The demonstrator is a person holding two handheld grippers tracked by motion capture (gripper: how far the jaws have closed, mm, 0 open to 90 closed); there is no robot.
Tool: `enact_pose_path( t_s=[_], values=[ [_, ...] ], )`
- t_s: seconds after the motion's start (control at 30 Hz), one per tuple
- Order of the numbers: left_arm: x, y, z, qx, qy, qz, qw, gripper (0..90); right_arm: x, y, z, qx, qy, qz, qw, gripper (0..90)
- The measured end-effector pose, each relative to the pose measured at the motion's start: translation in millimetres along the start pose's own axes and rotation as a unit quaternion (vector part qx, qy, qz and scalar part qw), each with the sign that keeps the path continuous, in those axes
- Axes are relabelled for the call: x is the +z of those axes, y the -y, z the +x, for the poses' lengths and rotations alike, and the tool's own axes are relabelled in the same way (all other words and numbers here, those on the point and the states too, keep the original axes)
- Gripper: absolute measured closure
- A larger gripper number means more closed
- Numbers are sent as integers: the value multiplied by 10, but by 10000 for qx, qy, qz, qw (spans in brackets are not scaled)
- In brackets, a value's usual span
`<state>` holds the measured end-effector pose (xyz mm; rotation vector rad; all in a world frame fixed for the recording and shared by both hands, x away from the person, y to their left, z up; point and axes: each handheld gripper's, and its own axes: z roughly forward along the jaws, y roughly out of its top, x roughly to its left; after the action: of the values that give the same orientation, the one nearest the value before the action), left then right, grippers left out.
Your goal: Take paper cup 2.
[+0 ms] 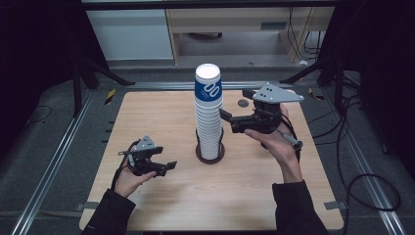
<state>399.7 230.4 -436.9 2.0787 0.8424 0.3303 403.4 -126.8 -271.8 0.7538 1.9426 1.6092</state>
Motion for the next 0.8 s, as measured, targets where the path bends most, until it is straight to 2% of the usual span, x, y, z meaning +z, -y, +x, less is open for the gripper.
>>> enact_pose_path(
  t_s=[0.2,0.27,0.4,0.63,0.8],
  values=[
    [5,1,5,-4,3,7,10000,172,150,-78,95,-55,-65,-99,9999,64],
    [6,1,4,-4,5,8,10000,172,205,-91,102,11,-105,-118,9999,62],
    [6,-2,-7,17,8,-1,10000,172,349,-102,92,21,-127,-36,9999,63],
    [3,-1,-1,4,18,-12,10000,173,520,-97,57,171,-143,-3,9998,66],
    [-1,-2,-1,-1,5,-18,10000,174,634,-104,61,143,-113,90,9998,69]
  ],
)
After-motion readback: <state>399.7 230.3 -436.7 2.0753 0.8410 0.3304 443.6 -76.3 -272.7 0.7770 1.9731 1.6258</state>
